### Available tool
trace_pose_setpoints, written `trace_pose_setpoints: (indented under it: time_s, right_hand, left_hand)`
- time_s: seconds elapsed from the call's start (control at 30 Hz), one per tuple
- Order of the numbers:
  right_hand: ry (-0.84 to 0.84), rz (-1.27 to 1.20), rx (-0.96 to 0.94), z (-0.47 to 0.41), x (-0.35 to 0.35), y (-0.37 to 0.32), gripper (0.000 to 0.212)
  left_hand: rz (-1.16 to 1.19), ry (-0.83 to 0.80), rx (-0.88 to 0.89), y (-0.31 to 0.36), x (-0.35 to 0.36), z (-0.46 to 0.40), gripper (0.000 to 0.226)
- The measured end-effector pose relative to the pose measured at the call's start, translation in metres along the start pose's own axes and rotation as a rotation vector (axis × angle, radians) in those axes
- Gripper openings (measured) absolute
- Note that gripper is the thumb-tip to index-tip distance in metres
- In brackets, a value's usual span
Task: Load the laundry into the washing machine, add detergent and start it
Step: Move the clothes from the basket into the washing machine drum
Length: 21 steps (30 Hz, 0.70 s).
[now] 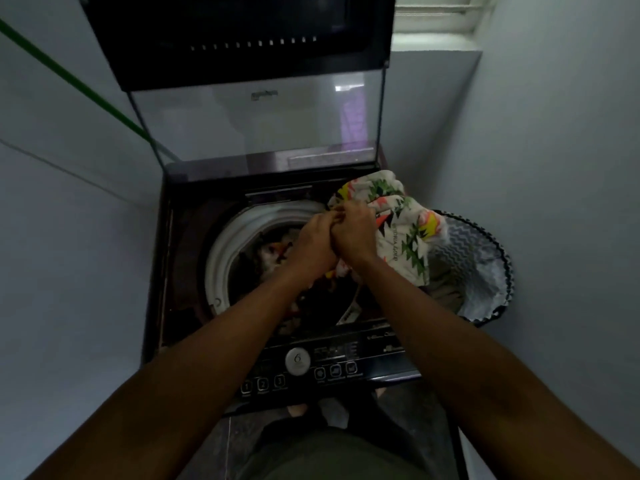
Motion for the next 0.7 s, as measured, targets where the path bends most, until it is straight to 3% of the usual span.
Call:
trace_pose_setpoints:
  time_s: [0.1,0.23,0.33,0.4,0.57,0.7]
  right_hand:
    - [0.104,0.191,-0.020,-0.007,-0.019,0.021,0.049]
    - [-0.117,0.311,0.117,-0.016,-0.028,0.059,0.075]
    - [-0.250,0.221,0.133,-0.017,-0.026,0.088,0.084]
    - [-0.197,0.166,0.081,-0.017,-0.028,0.100,0.077]
    - [-0.018,0.367,-0.122,-0.023,-0.040,0.098,0.036]
    - [-0.051,0.281,-0.251,-0.030,-0.041,0.078,0.024]
  left_hand:
    - [0.030,-0.026,0.034,0.008,0.020,-0.015,0.065]
    - [0.028,-0.076,0.063,0.023,0.043,-0.030,0.071]
    - [-0.028,-0.104,0.063,0.025,0.059,-0.039,0.081]
    - [-0.072,-0.109,0.046,0.023,0.066,-0.045,0.086]
    - [-0.194,-0.137,0.033,0.020,0.074,-0.052,0.098]
    - [-0.137,-0.097,0.052,0.018,0.067,-0.050,0.096]
Point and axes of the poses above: each hand's wrist, its own z-axis away from the middle knuckle, its own x-axis out of the palm, y = z × x, the point moved 1 cm from there along -z, towards the middle knuckle, and after that the axes turned 14 degrees about z, right-handed, at the moved point
